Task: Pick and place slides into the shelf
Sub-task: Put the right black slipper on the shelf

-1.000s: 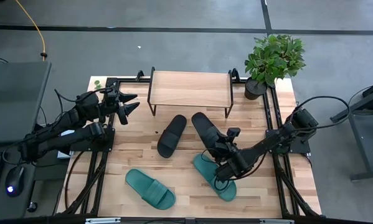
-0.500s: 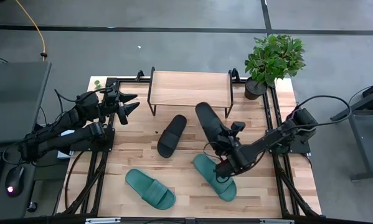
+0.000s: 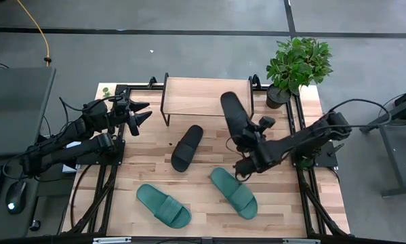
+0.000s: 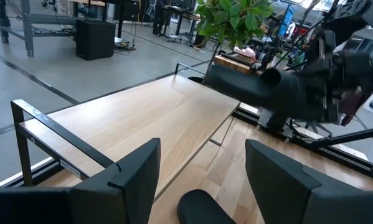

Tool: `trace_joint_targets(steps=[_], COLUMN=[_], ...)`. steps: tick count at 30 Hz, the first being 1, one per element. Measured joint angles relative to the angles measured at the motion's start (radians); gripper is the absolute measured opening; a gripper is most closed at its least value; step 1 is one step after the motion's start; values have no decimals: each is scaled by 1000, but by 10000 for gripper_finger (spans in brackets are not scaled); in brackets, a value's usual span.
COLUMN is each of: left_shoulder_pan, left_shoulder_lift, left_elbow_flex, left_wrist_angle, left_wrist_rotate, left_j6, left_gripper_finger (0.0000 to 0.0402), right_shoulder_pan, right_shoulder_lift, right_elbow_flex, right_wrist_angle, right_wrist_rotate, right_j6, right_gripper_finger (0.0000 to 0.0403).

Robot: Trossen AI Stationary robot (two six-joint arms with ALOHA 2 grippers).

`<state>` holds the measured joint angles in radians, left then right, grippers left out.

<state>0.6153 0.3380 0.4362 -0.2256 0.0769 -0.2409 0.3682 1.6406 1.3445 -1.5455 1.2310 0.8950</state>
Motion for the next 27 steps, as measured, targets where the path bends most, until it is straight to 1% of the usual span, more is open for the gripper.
trace_joint_targets(steps=[6, 11, 16, 20, 24, 27], left_shoulder_pan=[0, 0, 0, 0, 0, 0], left_shoulder_lift=[0, 0, 0, 0, 0, 0], left_elbow_flex=[0, 0, 0, 0, 0, 0], left_wrist_angle=[12, 14, 20, 24, 24, 24], left_wrist_rotate=[0, 0, 0, 0, 0, 0], left_j6=[0, 0, 0, 0, 8, 8], left_gripper_finger=[216, 216, 216, 216, 216, 216], right_shoulder_pan=[-28, -58, -111, -159, -203, -232], right_shoulder_lift=[-106, -180, -243, -280, -289, -286], right_elbow_flex=[0, 0, 0, 0, 0, -1], right_wrist_angle=[7, 57, 147, 256, 368, 429], right_wrist_rotate=[39, 50, 50, 46, 34, 31], right_j6=[-22, -83, -197, -318, -408, -443], right_gripper_finger=[0, 0, 0, 0, 0, 0])
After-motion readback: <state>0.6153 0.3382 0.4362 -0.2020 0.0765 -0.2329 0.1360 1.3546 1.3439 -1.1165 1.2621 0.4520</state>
